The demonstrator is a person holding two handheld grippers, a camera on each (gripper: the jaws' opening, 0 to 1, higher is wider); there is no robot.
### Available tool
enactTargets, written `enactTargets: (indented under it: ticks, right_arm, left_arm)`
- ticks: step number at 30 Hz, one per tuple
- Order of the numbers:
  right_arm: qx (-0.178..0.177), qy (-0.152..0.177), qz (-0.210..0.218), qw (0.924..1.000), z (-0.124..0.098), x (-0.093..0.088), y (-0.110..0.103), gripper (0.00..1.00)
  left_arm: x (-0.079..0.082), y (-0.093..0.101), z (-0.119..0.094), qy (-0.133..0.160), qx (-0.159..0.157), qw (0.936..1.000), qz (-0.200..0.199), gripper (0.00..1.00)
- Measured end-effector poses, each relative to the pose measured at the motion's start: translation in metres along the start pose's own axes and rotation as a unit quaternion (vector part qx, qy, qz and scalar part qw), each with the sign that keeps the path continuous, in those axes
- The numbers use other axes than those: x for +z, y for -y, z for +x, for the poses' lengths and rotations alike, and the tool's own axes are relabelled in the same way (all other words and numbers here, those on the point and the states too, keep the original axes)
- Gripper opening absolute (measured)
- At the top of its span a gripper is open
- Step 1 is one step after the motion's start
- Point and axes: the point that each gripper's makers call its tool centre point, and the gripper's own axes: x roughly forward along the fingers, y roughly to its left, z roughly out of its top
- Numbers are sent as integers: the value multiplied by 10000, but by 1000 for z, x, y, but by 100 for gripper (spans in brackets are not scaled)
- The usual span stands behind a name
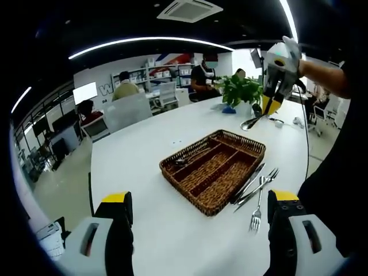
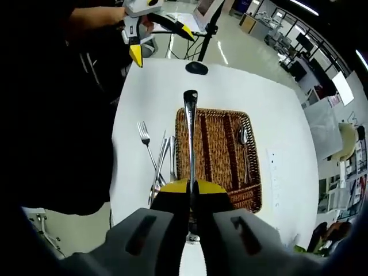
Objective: Arrange the knives, forks, and spoons in their matching storage slots by inserting each utensil handle-first until every utensil is classified and aligned in the correct compartment
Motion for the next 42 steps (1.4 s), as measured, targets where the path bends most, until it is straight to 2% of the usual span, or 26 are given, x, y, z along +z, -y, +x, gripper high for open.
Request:
enactTargets:
  ticks: [12, 19, 28, 36, 42]
  right_arm:
    - [-47, 20, -50, 10000, 5, 0, 0, 0]
    - [-231, 77, -248, 9994, 11, 3, 18, 0]
    - [-189, 203, -103, 9996, 22, 10, 37, 0]
    - [-212, 229, -80, 9995, 25, 18, 54, 0]
    - [-295, 266, -133, 9991, 27, 22, 71, 0]
  left_arm:
    - [0, 2, 5, -80, -81, 9999, 60, 99]
    - [0, -1, 5, -89, -73, 9999, 63, 99]
    - [0, -2, 6, -90, -70, 9999, 17, 99]
    - [-2, -11, 3, -97, 21, 10000, -12, 99]
    - [-8, -15, 4, -154, 87, 9998, -43, 99]
